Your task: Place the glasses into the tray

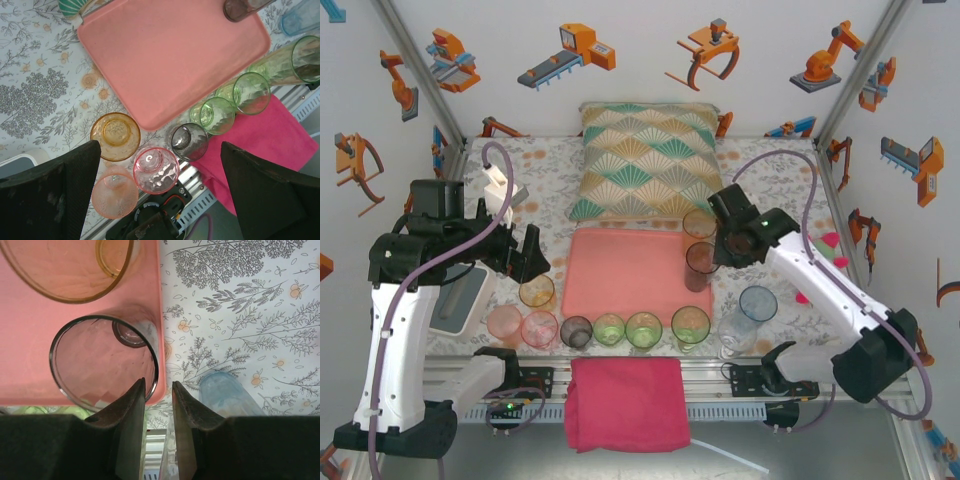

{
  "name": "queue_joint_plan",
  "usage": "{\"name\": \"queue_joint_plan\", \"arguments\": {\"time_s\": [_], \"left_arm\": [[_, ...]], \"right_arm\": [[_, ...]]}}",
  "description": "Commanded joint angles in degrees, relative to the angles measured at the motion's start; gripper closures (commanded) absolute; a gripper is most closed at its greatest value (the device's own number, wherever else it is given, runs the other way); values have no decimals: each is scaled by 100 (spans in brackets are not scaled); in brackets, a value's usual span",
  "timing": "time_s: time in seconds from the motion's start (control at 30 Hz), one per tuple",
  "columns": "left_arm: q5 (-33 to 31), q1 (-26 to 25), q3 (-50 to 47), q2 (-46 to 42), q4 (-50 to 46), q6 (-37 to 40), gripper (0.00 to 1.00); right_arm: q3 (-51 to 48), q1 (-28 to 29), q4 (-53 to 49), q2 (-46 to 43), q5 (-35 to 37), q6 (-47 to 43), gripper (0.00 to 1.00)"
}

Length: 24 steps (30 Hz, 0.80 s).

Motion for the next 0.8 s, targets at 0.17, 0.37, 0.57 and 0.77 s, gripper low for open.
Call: {"name": "queue_joint_plan", "arguments": {"time_s": [0.17, 0.37, 0.57, 0.77], "left_arm": [[138, -39, -34, 77, -40, 194, 3], [113, -39, -26, 145, -22, 244, 3], [137, -40, -33, 200, -27, 236, 3], [192, -48, -18, 272, -22, 194, 3]], "right_arm": [[164, 156, -143, -713, -312, -41, 69], [327, 870, -432, -561, -368, -346, 69], [291, 1317, -555, -507, -502, -415, 69], [233, 1480, -716, -510, -522, -391, 68]]}}
